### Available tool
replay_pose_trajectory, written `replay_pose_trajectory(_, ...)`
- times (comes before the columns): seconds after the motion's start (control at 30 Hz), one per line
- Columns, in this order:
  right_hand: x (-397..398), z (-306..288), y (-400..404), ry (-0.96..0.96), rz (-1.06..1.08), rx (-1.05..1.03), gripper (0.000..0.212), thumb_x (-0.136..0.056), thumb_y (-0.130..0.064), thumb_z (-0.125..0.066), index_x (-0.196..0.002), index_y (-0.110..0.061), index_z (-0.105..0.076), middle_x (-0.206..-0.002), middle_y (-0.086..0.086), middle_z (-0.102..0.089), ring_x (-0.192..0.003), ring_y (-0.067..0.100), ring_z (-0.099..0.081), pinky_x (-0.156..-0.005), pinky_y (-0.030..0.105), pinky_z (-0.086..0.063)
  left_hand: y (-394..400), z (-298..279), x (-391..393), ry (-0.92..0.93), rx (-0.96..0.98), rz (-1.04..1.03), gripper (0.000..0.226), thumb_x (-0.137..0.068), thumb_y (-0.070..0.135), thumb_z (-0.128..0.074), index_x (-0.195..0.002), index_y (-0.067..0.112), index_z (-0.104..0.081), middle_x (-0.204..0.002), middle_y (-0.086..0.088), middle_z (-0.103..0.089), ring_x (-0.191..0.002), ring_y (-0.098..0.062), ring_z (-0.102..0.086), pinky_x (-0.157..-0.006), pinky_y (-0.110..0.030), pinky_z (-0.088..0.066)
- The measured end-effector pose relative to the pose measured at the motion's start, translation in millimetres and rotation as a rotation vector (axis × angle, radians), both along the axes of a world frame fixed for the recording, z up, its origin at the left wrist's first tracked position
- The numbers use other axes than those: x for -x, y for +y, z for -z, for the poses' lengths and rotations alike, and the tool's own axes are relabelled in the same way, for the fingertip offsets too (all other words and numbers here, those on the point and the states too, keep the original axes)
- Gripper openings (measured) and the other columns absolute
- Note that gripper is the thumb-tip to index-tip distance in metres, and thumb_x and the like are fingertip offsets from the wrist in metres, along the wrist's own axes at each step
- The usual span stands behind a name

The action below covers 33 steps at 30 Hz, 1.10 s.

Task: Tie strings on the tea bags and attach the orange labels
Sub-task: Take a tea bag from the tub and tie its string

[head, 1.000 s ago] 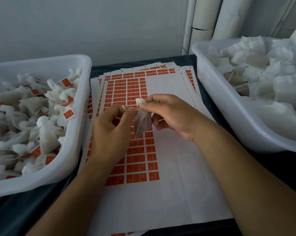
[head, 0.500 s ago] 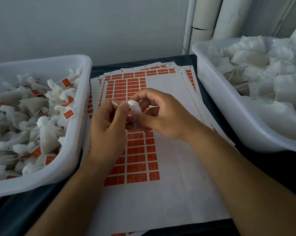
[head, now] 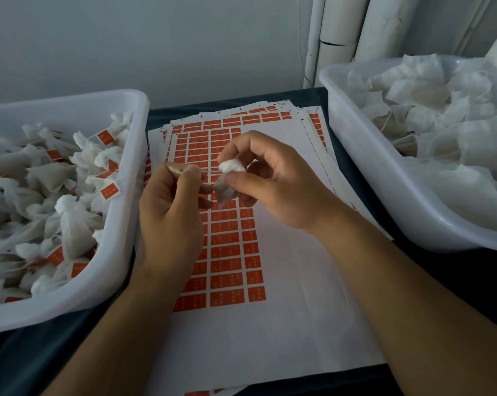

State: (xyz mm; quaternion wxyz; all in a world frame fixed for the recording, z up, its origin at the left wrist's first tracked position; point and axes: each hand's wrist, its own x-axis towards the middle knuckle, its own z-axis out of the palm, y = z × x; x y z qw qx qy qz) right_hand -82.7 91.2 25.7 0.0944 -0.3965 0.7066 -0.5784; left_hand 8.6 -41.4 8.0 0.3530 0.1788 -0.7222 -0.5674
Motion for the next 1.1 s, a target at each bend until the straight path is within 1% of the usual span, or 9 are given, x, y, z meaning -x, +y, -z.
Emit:
replay_pose_trajectory(0.13, -5.1, 2.5, -3.8, 0.05, -0.042, -0.11, 0.021, -0.096, -0.024, -0.071, -0.112, -0.028, -0.059, -0.1, -0.014, -0.065, -0.09, 0.009, -0.069, -0.075, 0.023, -0.061, 1.4, -0.9, 0.1, 0.01, -0.004, 0.011, 0.024, -0.107, 0.023, -0.048, -0.09, 0.017, -0.064, -0.085, 0.005, -0.072, -0.084, -0.014, -0.072, -0.066, -0.015, -0.056)
replay_pose_trajectory(0.27, -6.4, 2.5, -5.6, 0.053, -0.007, -0.1, 0.014, -0.1, -0.028, -0.064, -0.111, -0.02, -0.064, -0.1, -0.008, -0.07, -0.089, 0.011, -0.071, -0.08, 0.03, -0.063, -0.7, 0.7, 0.4, 0.009, 0.008, -0.011, 0.023, -0.107, 0.026, -0.047, -0.093, 0.017, -0.063, -0.085, 0.007, -0.073, -0.083, -0.012, -0.073, -0.068, -0.017, -0.058)
replay_pose_trajectory(0.37, -3.6, 0.8, -3.5, 0.055, 0.032, -0.085, 0.009, -0.101, -0.028, -0.063, -0.106, -0.021, -0.061, -0.098, -0.009, -0.068, -0.088, 0.012, -0.07, -0.08, 0.032, -0.063, -0.9, 1.5, 1.6, 0.005, -0.002, -0.013, 0.023, -0.108, 0.028, -0.045, -0.097, 0.014, -0.061, -0.085, 0.005, -0.073, -0.083, -0.013, -0.074, -0.067, -0.016, -0.058)
replay_pose_trajectory(0.47, -3.6, 1.6, -3.6, 0.121, 0.047, -0.126, 0.009, -0.101, -0.031, -0.062, -0.104, -0.027, -0.055, -0.096, -0.016, -0.064, -0.089, 0.009, -0.069, -0.081, 0.029, -0.062, -2.6, 1.1, 2.6, 0.011, -0.025, -0.03, 0.023, -0.108, 0.029, -0.045, -0.096, 0.018, -0.06, -0.085, 0.005, -0.072, -0.084, -0.014, -0.074, -0.067, -0.021, -0.06)
replay_pose_trajectory(0.6, -4.9, 3.6, -5.3, 0.144, 0.014, -0.167, 0.018, -0.098, -0.032, -0.069, -0.107, -0.027, -0.054, -0.097, -0.017, -0.065, -0.086, 0.006, -0.07, -0.077, 0.017, -0.06, -4.7, 1.7, 1.6, 0.033, 0.048, -0.014, 0.02, -0.106, 0.028, -0.044, -0.093, 0.021, -0.057, -0.084, -0.002, -0.068, -0.082, -0.023, -0.072, -0.068, -0.033, -0.063)
replay_pose_trajectory(0.7, -5.2, 3.5, -4.1, 0.112, -0.016, -0.182, 0.033, -0.091, -0.028, -0.077, -0.117, -0.029, -0.057, -0.097, -0.02, -0.062, -0.086, 0.003, -0.069, -0.074, 0.01, -0.057, -4.2, 1.1, 1.1, 0.055, 0.103, -0.029, 0.019, -0.106, 0.027, -0.045, -0.091, 0.024, -0.055, -0.082, 0.001, -0.067, -0.079, -0.018, -0.071, -0.064, -0.026, -0.061)
replay_pose_trajectory(0.77, -4.8, 3.8, -3.5, 0.098, -0.012, -0.188, 0.038, -0.089, -0.028, -0.079, -0.122, -0.03, -0.059, -0.096, -0.02, -0.062, -0.086, 0.001, -0.068, -0.073, 0.011, -0.057, -4.2, 0.1, 0.8, 0.073, 0.124, -0.04, 0.02, -0.106, 0.026, -0.045, -0.089, 0.028, -0.055, -0.081, 0.005, -0.067, -0.079, -0.015, -0.071, -0.062, -0.022, -0.059)
replay_pose_trajectory(0.87, -4.2, 4.0, -3.8, 0.079, 0.006, -0.17, 0.036, -0.09, -0.029, -0.078, -0.121, -0.032, -0.06, -0.093, -0.021, -0.062, -0.087, -0.001, -0.067, -0.072, 0.016, -0.06, -4.3, -0.5, 0.5, 0.11, 0.118, -0.053, 0.019, -0.105, 0.026, -0.045, -0.089, 0.03, -0.055, -0.081, 0.007, -0.067, -0.079, -0.016, -0.072, -0.062, -0.024, -0.06)
replay_pose_trajectory(1.1, -2.4, 4.4, -4.3, 0.1, 0.018, -0.149, 0.027, -0.093, -0.033, -0.075, -0.117, -0.031, -0.063, -0.093, -0.026, -0.061, -0.095, -0.006, -0.061, -0.071, 0.004, -0.052, -2.4, -1.4, 0.7, 0.13, 0.114, -0.072, 0.02, -0.104, 0.025, -0.045, -0.087, 0.03, -0.055, -0.08, 0.007, -0.068, -0.079, -0.014, -0.071, -0.064, -0.023, -0.06)
